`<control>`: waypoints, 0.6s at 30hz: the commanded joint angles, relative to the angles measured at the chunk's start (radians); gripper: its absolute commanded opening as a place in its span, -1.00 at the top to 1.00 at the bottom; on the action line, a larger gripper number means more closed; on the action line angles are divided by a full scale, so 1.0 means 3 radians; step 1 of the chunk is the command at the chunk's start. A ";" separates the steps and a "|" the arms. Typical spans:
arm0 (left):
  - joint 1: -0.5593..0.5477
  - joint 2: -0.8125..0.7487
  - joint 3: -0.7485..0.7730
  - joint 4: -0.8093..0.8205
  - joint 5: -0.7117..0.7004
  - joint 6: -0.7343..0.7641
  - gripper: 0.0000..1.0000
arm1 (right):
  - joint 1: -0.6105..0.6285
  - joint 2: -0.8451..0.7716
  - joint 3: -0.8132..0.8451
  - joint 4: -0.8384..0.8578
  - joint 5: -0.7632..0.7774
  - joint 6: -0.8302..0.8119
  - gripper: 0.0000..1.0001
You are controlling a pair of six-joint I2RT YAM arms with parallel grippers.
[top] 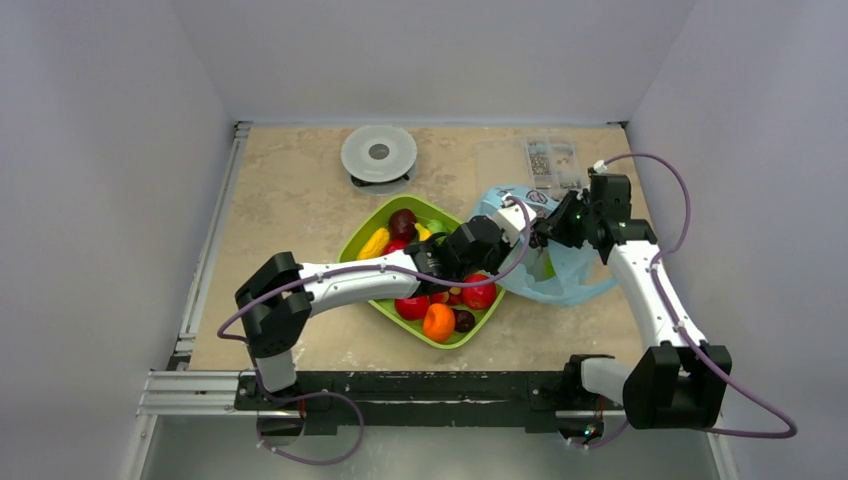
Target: Take the fake fruits out of the plastic bag
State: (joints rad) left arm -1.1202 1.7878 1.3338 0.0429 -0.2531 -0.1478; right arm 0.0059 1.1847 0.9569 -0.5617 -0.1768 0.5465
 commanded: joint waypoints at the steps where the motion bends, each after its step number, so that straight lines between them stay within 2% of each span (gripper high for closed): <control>1: 0.0012 0.0014 0.0142 0.0124 0.0071 -0.0073 1.00 | -0.0131 -0.0063 -0.0033 0.0108 -0.0866 0.0262 1.00; 4: 0.0012 0.0033 0.0156 0.0116 0.0072 -0.0057 1.00 | -0.0137 -0.0205 -0.0014 0.0098 -0.1034 0.0387 1.00; 8: 0.0012 0.0056 0.0163 0.0126 0.0126 -0.0087 1.00 | -0.0137 -0.0335 0.0101 -0.0157 -0.0638 0.0253 1.00; 12: 0.0012 0.0064 0.0150 0.0133 0.0218 -0.0129 1.00 | -0.0137 -0.0356 -0.0066 -0.0151 -0.0247 0.0052 0.99; 15: 0.0012 0.0064 0.0114 0.0137 0.0239 -0.0150 1.00 | -0.0137 -0.0222 -0.0278 0.0036 0.0231 -0.0126 0.83; 18: 0.0012 0.0078 0.0102 0.0119 0.0300 -0.0151 1.00 | -0.0137 0.0107 -0.0382 0.0188 0.0185 -0.0350 0.62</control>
State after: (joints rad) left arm -1.1202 1.8072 1.3426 0.0433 -0.2001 -0.1726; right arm -0.0330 1.1217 0.8879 -0.5751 -0.2016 0.5453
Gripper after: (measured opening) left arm 0.005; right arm 0.144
